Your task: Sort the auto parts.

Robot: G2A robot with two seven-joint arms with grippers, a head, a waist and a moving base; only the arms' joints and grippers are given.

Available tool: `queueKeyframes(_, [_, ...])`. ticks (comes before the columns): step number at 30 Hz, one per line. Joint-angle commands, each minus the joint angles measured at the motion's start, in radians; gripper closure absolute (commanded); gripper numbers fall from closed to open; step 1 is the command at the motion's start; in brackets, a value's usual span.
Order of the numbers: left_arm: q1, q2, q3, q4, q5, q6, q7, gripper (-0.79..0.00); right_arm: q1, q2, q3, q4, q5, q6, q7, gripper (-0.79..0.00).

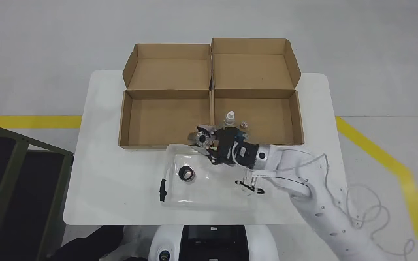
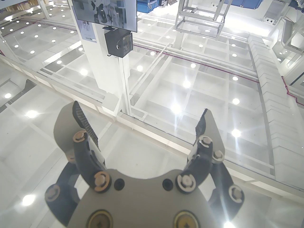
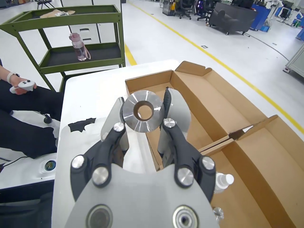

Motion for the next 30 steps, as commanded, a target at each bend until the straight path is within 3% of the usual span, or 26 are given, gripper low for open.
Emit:
queueKeyframes(1, [0.0, 0.0, 0.0, 0.0, 0.0, 0.0, 0.0, -0.785, 0.008, -0.004, -0.016, 0.009, -0.002, 0.022, 0.019, 0.0])
queueKeyframes(30, [0.0, 0.0, 0.0, 0.0, 0.0, 0.0, 0.0, -0.785, 0.323, -0.107, -0.223, 0.339, 0.02, 0.187, 0.246, 0.0])
